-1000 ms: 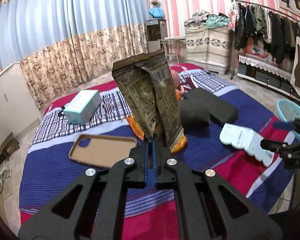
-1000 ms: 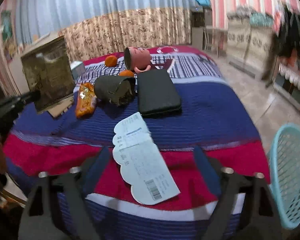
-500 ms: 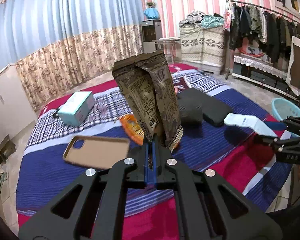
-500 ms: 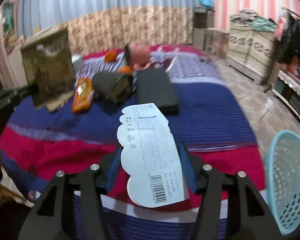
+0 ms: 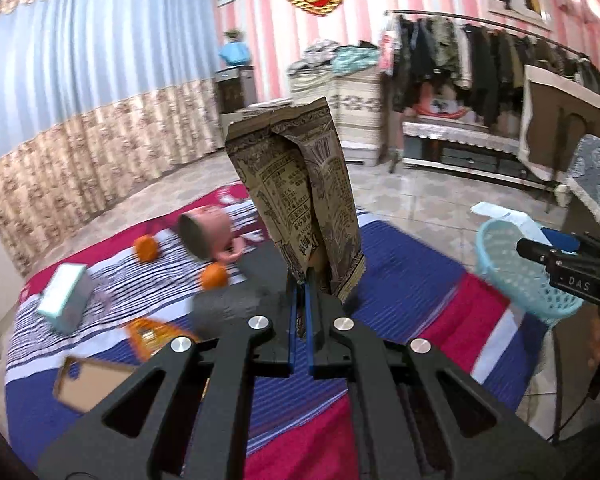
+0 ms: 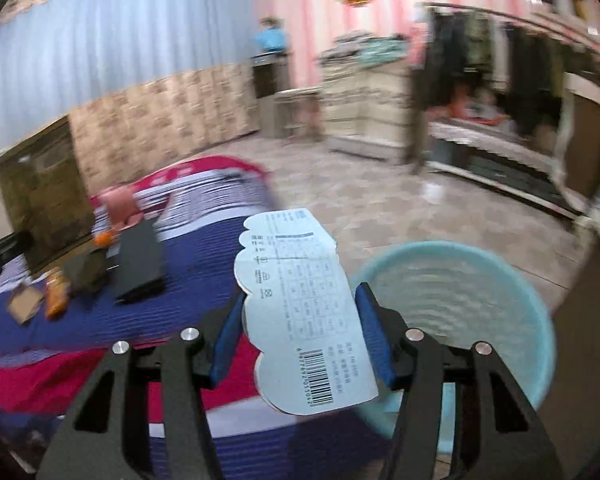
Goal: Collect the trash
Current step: 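Carry receipt and packet over the blue basket and open both tools to drop them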
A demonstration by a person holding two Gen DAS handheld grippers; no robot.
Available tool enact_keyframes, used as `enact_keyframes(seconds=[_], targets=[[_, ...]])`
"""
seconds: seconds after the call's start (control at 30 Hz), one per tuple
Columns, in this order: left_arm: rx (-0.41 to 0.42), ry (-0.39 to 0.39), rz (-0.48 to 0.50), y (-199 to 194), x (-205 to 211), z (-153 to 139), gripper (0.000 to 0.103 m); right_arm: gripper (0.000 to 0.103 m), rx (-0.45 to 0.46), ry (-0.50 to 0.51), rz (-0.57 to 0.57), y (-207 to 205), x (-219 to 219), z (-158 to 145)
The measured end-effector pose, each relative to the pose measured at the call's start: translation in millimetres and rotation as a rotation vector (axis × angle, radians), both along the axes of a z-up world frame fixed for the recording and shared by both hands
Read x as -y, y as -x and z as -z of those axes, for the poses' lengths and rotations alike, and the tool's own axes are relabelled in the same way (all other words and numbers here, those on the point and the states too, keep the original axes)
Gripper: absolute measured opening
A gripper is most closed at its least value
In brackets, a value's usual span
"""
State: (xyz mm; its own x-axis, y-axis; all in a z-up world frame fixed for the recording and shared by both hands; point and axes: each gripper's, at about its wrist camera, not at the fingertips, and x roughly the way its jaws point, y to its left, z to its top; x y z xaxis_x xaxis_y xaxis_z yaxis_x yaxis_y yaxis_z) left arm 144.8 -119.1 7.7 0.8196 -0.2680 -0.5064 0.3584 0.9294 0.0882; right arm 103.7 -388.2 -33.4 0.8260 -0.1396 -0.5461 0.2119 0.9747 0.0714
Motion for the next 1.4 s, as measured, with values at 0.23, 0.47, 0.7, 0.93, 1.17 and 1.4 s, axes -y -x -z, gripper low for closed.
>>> enact_keyframes(seconds=[0.23, 0.47, 0.7, 0.93, 1.17, 1.4], targets=[[-0.055, 0.011, 0.125, -15, 71, 16, 0.002, 0.055, 0.008, 0.014, 0.207, 24, 62, 0], [-0.084, -0.013, 0.262, -14, 153, 34, 0.002, 0.055, 0.013, 0.009, 0.310, 35, 101, 6], [-0.103, -0.064, 0.379, -7, 222, 55, 0.002, 0.055, -0.004, -0.044, 0.392, 43, 133, 18], [-0.140, -0.115, 0.425, -16, 271, 77, 0.005, 0.055, -0.009, -0.083, 0.440, 51, 154, 26], [-0.125, -0.128, 0.401, -17, 271, 80, 0.048, 0.055, -0.032, -0.071, 0.423, 43, 154, 30], [-0.076, -0.071, 0.265, -31, 228, 61, 0.082, 0.055, -0.078, -0.047, 0.385, 29, 138, 34]])
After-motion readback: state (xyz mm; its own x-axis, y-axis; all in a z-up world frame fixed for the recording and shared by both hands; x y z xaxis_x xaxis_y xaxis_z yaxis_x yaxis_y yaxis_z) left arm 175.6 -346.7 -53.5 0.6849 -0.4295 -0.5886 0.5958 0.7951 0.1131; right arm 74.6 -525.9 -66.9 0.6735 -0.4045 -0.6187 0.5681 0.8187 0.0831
